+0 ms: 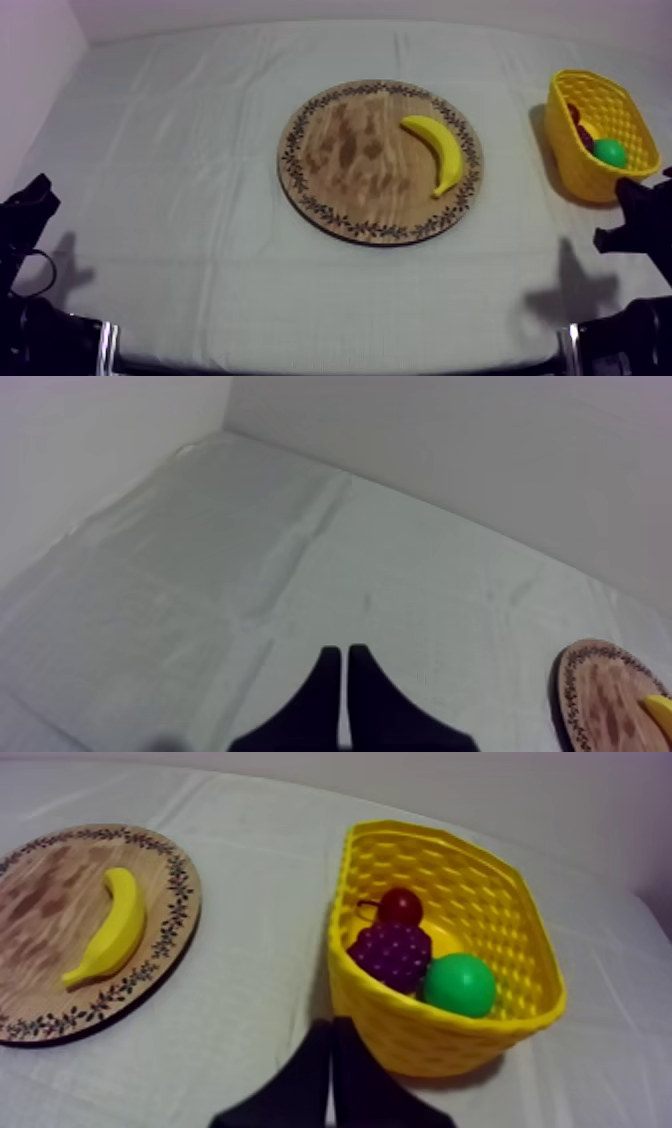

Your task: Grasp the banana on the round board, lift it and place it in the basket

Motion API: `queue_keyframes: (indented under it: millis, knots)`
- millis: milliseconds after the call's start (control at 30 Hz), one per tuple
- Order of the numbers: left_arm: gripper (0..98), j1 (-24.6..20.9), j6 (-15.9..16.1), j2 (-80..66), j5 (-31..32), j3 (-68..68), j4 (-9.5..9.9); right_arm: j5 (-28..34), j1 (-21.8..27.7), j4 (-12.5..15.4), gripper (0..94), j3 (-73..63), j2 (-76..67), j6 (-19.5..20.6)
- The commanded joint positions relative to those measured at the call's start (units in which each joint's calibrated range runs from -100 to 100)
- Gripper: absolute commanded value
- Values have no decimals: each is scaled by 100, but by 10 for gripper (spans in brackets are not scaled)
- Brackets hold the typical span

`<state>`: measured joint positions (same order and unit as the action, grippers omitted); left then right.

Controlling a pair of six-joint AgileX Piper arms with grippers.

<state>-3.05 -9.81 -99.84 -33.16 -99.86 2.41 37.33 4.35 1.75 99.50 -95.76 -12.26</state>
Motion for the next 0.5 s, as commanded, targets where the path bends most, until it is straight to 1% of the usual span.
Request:
queue_keyframes:
  millis: [0, 67, 133, 233, 300, 467]
  knots:
    - [1, -2, 1, 2, 1, -3, 1, 7, -85, 0, 7, 5, 1, 39]
    - [1, -2, 1, 2, 1, -3, 1, 8, -268, -1, 7, 5, 5, 138]
    - [1, -2, 1, 2, 1, -3, 1, 8, -582, -2, 6, 5, 4, 205]
    - [1, -2, 1, 2, 1, -3, 1, 86, -1112, -34, 5, 9, 2, 195]
    - [1, -2, -1, 2, 1, -3, 1, 113, -1358, -47, 5, 13, 1, 175]
    - [1, -2, 1, 2, 1, -3, 1, 134, -1562, -58, 4, 16, 1, 311]
